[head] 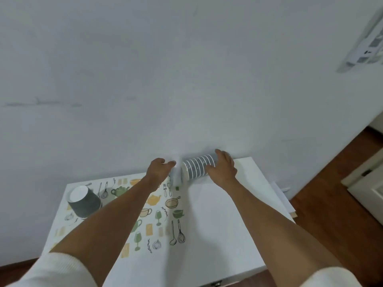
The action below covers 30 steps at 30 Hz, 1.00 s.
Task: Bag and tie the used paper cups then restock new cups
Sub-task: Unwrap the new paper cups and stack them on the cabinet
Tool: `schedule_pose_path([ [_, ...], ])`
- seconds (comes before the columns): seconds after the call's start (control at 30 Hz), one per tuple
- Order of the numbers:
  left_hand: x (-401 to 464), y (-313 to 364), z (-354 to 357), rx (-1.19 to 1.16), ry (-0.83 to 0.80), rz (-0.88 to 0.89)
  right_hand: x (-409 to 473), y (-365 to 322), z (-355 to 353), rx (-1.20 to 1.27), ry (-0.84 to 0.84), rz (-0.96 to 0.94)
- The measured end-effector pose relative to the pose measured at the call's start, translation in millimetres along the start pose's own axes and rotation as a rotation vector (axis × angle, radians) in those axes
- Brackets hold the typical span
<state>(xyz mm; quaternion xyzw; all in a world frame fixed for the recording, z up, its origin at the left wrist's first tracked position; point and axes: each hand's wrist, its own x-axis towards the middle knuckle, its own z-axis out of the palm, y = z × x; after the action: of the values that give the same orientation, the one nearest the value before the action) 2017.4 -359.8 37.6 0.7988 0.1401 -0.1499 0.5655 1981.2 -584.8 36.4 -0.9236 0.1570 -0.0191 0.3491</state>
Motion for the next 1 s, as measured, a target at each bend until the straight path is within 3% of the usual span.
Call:
schedule_pose_path([
  [0.23,29.6,12.7,23.1,-0.117,0.076,-0.134,68.2,25.0,-8.0,-0.340,-0.299,-0.112],
  [0.43,35.3,21.6,39.5,-0.208,0.083,-0.176,103.2,44.7,-6.1,-0.556,-0.350,-0.326],
  [0.6,28.8,25.0,37.6,-0.358,0.192,-0.189,108.7,43.2,-3.3,-0.601,-0.402,-0.393],
  [0.9,-0.3,5.4,-22.1,-0.326,0.264,-0.104,74.6,7.6,3.9,-0.468,-0.512,-0.405],
  [1.0,-12.9,-9.0,-48.0,-0.308,0.264,-0.102,57.6,-13.5,15.5,-0.526,-0.587,-0.385],
])
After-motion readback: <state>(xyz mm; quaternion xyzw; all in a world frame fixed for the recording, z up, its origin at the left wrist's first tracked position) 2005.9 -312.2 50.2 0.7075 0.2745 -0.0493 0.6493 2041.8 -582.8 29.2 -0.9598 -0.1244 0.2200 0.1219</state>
